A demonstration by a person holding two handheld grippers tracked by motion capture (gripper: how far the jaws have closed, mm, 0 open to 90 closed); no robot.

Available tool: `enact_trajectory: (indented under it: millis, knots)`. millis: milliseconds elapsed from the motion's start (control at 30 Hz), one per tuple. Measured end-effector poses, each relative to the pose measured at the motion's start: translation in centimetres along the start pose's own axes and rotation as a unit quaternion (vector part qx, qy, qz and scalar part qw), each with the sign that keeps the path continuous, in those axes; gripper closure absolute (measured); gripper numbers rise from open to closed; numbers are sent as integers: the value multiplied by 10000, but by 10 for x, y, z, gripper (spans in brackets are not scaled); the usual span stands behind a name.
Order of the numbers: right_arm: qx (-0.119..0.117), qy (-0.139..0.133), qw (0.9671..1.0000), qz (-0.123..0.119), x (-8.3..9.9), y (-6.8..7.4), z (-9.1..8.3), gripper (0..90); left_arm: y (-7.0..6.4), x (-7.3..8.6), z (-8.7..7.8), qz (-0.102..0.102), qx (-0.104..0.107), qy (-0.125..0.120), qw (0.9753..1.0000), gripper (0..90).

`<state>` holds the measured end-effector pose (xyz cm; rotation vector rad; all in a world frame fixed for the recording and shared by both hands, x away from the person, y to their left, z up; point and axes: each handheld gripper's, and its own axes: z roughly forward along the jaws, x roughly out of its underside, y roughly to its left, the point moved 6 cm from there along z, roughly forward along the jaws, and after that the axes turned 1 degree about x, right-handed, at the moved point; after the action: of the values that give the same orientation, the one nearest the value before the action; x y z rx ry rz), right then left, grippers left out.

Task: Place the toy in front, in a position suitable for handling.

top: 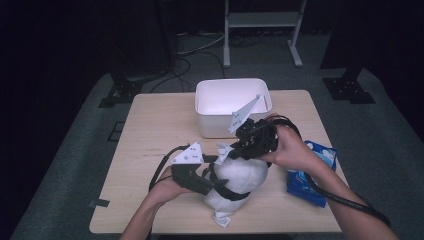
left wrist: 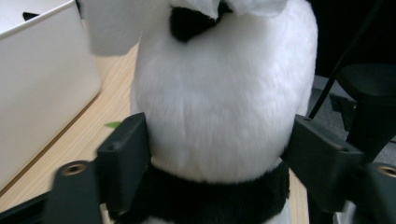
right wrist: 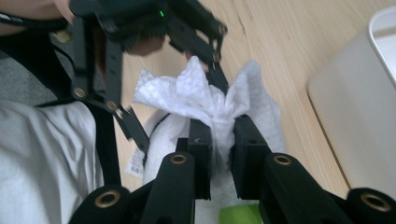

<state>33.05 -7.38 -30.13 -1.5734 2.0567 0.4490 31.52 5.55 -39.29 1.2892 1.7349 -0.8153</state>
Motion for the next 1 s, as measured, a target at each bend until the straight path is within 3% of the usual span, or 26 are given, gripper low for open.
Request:
enact_trajectory:
  millis: [200,467,633,833,1000]
  knots:
    - [18,11,9997,239,20,-7,-4,793,5,10,4,-112,-46,211,9997,151]
    - [72,29,9981,606,55,-20,-10,798,6,22,14,-197,48,547,9983,108]
    - [86,-37,9970,771,71,-24,-12,799,6,27,18,-168,32,704,9974,101]
    - [79,-159,9944,1045,91,-31,-11,802,8,29,18,-137,-33,803,9967,91]
    - [9,-315,9902,1359,108,-37,-8,804,10,29,17,-169,-95,773,9968,90]
